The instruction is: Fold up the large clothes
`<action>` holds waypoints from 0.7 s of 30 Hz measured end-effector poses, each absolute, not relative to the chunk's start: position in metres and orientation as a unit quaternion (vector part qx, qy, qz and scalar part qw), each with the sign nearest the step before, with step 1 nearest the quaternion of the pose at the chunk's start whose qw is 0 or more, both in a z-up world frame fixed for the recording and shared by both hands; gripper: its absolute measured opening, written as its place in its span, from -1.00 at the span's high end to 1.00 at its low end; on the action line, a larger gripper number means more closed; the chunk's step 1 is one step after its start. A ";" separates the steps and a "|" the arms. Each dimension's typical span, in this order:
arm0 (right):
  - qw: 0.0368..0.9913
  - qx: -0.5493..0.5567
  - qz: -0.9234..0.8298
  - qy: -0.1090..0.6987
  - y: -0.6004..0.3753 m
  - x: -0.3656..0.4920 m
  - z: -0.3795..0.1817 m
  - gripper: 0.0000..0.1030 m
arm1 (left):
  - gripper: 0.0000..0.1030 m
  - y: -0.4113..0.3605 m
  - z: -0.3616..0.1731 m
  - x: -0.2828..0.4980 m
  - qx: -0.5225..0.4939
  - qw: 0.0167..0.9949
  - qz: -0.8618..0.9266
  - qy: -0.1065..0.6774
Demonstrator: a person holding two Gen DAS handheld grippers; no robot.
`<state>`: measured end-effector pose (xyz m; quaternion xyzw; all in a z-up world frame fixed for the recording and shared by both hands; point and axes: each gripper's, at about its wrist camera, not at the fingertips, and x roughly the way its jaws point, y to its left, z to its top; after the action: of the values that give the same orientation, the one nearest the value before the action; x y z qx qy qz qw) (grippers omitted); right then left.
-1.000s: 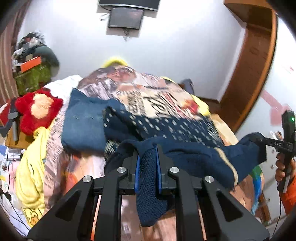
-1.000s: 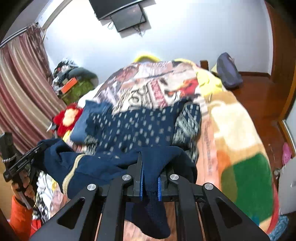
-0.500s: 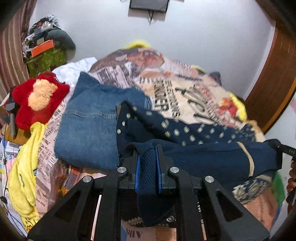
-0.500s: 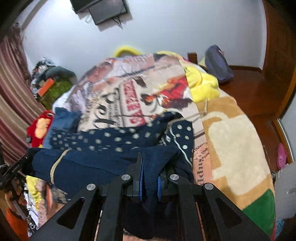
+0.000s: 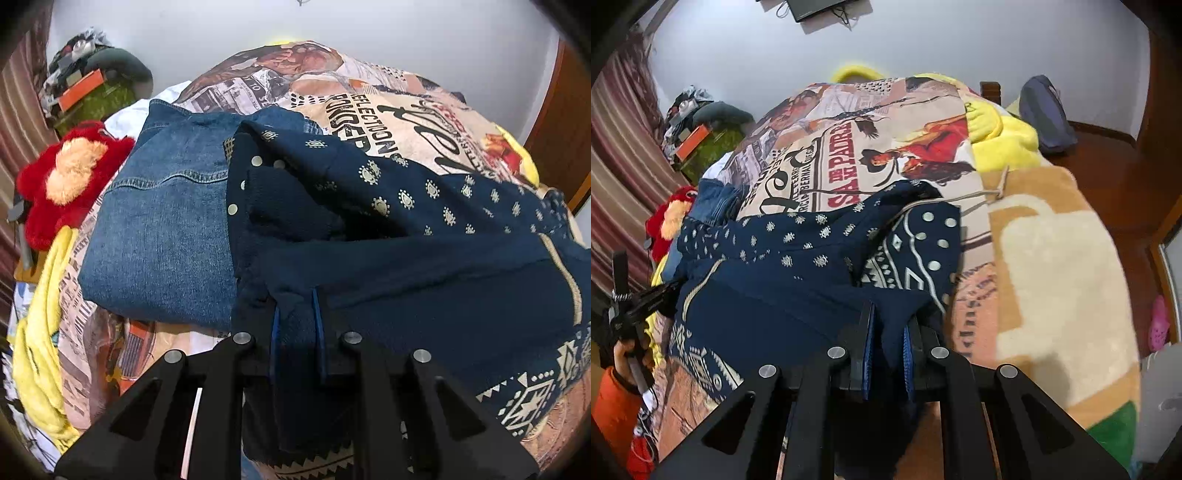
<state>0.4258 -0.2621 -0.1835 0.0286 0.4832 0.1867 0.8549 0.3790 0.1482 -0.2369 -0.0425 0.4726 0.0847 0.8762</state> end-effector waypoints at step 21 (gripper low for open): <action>0.883 -0.017 0.158 0.442 -0.252 0.338 -0.128 0.83 | 0.14 0.123 -0.137 0.313 -0.006 0.903 -0.003 0.430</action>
<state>0.3384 -0.2519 -0.1275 -0.0165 0.4417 0.1578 0.8830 0.3133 0.1235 -0.1367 -0.0060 0.4302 -0.0029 0.9027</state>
